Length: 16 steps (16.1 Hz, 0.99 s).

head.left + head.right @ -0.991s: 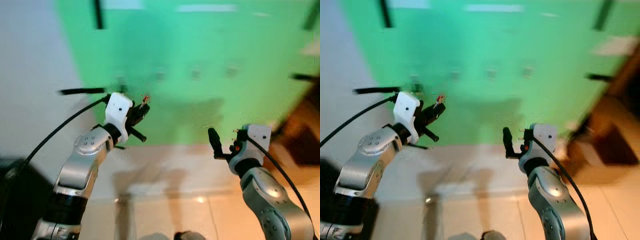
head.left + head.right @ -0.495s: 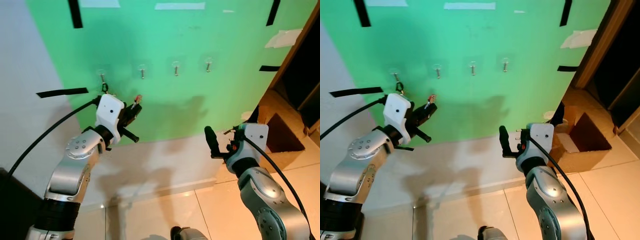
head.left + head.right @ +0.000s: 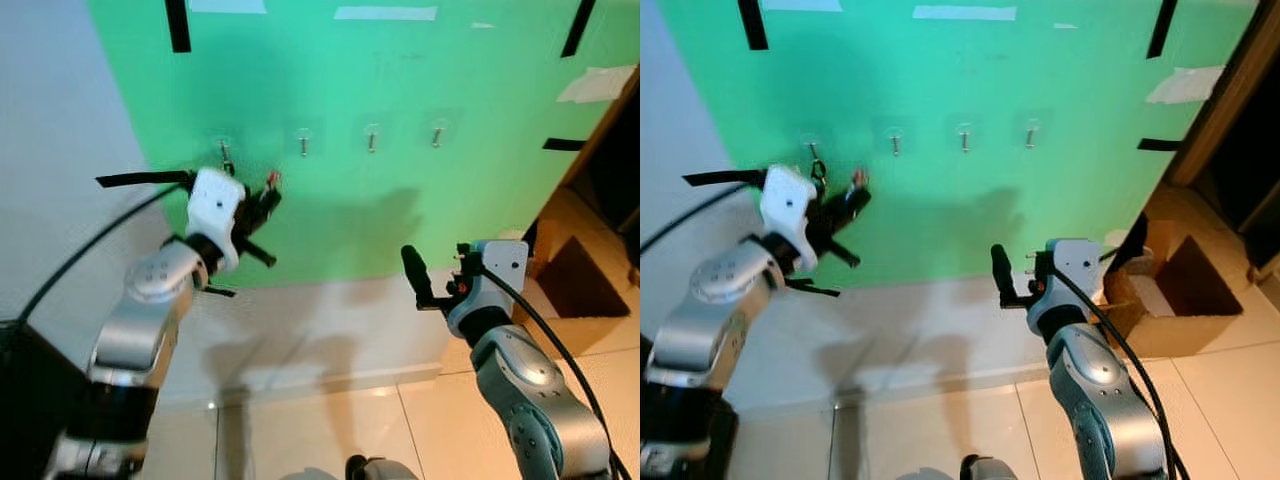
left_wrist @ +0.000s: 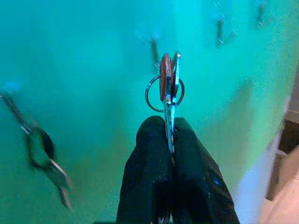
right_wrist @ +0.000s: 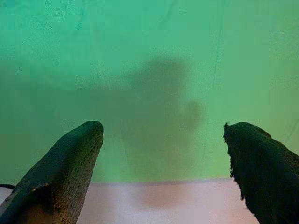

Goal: Hang keys on a hook

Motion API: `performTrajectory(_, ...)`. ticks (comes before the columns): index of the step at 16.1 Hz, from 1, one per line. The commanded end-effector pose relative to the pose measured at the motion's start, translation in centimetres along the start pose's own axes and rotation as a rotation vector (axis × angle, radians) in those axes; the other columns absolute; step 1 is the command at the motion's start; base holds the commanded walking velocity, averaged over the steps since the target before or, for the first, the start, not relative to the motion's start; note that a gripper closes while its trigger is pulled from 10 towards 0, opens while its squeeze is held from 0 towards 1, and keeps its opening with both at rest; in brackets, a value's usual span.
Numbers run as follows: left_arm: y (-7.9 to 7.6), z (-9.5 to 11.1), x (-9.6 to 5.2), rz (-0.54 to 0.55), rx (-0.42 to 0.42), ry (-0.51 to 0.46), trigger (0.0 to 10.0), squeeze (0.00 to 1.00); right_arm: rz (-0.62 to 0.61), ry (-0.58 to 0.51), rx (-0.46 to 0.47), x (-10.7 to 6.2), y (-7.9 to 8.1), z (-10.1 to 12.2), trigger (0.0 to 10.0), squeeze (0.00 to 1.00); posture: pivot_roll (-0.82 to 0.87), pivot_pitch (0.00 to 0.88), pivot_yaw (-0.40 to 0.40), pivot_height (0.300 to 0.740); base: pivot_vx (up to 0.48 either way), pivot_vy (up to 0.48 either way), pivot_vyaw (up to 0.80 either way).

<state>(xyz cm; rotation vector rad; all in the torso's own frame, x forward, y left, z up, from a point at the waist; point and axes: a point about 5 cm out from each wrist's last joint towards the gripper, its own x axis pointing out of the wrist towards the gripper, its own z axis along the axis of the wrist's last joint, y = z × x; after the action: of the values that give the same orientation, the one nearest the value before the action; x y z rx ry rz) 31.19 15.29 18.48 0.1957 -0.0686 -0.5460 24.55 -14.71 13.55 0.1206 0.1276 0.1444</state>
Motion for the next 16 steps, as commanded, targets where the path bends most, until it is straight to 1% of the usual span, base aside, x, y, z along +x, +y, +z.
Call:
performTrajectory(1, 0.5, 0.8, 0.4, -0.011, -0.004, -0.032, 10.0, 0.0, -0.007, -0.025, -0.001, 0.1, -0.4, 0.5, 10.0, 0.0, -0.06, 0.0, -0.003, 0.74, 0.0, 0.0, 0.0)
performTrajectory(3, 0.6, 1.5, 0.8, -0.062, 0.006, -0.056, 10.0, 0.0, -0.005, -0.029, 0.0, 0.1, -0.4, 0.6, 10.0, 0.0, -0.06, 0.0, -0.001, 0.74, 0.0, 0.0, 0.0)
performTrajectory(4, 0.7, 2.2, 1.1, -0.116, 0.011, -0.08, 10.0, 0.0, 0.0, -0.031, 0.0, 0.2, -0.3, 0.6, 10.0, 0.0, -0.06, 0.0, 0.0, 0.74, 0.0, 0.0, 0.0)
performTrajectory(5, 0.7, 2.7, 1.5, -0.191, 0.008, -0.083, 10.0, 0.0, 0.012, -0.032, -0.003, 0.3, -0.2, 0.7, 10.0, 0.0, -0.06, 0.0, 0.001, 0.74, 0.0, 0.0, 0.0)
performTrajectory(6, 0.5, 2.9, 1.8, -0.264, 0.035, -0.064, 10.0, 0.0, 0.029, -0.034, -0.008, 0.4, 0.0, 0.7, 10.0, 0.0, -0.06, 0.0, 0.002, 0.74, 0.0, 0.0, 0.0)
performTrajectory(7, 0.6, 2.9, 2.1, -0.305, 0.057, -0.035, 10.0, 0.0, 0.043, -0.036, -0.012, 0.4, 0.2, 0.8, 10.0, 0.0, -0.06, 0.0, 0.005, 0.74, 0.0, 0.0, 0.0)
performTrajectory(9, 0.9, 2.9, 2.4, -0.327, 0.076, -0.004, 10.0, 0.0, 0.058, -0.039, -0.012, 0.4, 0.3, 0.9, 10.0, 0.0, -0.06, 0.0, 0.005, 0.74, 0.0, 0.0, 0.0)
performTrajectory(10, 1.5, 2.9, 2.8, -0.315, 0.093, 0.016, 10.0, 0.0, 0.062, -0.037, -0.009, 0.4, 0.4, 0.9, 10.0, 0.0, -0.06, 0.0, 0.005, 0.74, 0.0, 0.0, 0.0)
performTrajectory(11, 2.1, 3.3, 3.3, -0.292, 0.077, 0.027, 10.0, 0.0, 0.062, -0.035, -0.008, 0.3, 0.4, 0.9, 10.0, 0.0, -0.07, 0.0, 0.012, 0.74, 0.0, 0.0, 0.0)
performTrajectory(12, 2.4, 3.4, 3.6, -0.29, 0.071, 0.046, 10.0, 0.0, 0.063, -0.032, -0.007, 0.3, 0.4, 0.9, 10.0, 0.0, -0.07, 0.0, 0.012, 0.74, 0.0, 0.0, 0.0)
performTrajectory(13, 2.5, 3.2, 3.8, -0.308, 0.105, 0.084, 10.0, 0.0, 0.066, -0.03, -0.006, 0.3, 0.5, 0.8, 10.0, 0.0, -0.07, 0.0, 0.011, 0.74, 0.0, 0.0, 0.0)
performTrajectory(14, 2.4, 3.0, 3.9, -0.327, 0.142, 0.098, 10.0, 0.0, 0.068, -0.03, -0.005, 0.3, 0.6, 0.8, 10.0, 0.0, -0.07, 0.0, 0.011, 0.74, 0.0, 0.0, 0.0)
performTrajectory(16, 2.4, 3.6, 4.7, -0.336, 0.127, 0.087, 10.0, 0.0, 0.072, -0.029, -0.004, 0.3, 0.6, 0.9, 10.0, 0.0, -0.07, 0.0, 0.009, 0.74, 0.0, 0.0, 0.0)
